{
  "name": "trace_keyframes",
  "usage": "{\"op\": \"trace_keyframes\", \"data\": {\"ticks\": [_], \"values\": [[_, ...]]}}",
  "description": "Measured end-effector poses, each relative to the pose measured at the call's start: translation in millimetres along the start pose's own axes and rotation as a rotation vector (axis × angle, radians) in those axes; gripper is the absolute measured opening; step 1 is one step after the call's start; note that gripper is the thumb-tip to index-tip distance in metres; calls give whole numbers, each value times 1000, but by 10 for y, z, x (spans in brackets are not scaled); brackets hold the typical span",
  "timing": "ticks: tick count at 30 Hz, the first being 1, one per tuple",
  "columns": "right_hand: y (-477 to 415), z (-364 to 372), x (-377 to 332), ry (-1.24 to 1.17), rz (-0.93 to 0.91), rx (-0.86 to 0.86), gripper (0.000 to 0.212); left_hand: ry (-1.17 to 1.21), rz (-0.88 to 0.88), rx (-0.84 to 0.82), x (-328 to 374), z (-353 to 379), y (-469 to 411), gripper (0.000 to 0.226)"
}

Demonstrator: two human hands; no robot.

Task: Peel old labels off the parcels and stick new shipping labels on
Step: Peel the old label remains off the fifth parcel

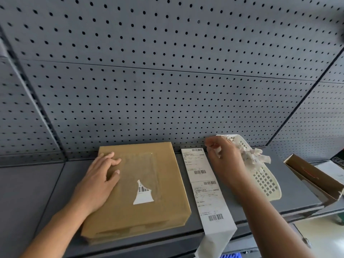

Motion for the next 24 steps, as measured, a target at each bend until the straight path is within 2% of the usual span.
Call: {"op": "trace_keyframes", "data": {"ticks": [7,11,16,24], "values": [[93,463,-479,-102,-42,-154,16,-1,-2,-12,26,-21,28,35],[296,861,-792,-231,-33,-377,20,4,-10,-23,24,-37,35,35],[551,1269,-1012,-308,-32,-543,22,-3,-14,-29,16,-24,34,34],[639,1490,-999,-251,-90,-494,22,-14,-27,-35,26,-24,39,33]]}}
Point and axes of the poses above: each hand's wrist, its own y-axis away from the middle knuckle, its own z-axis out of the palm, x = y × z, the point moved 8 cm from there along -y, towards the middle knuckle, and after that the axes turned 3 degrees about -y, right-handed, at the moved point
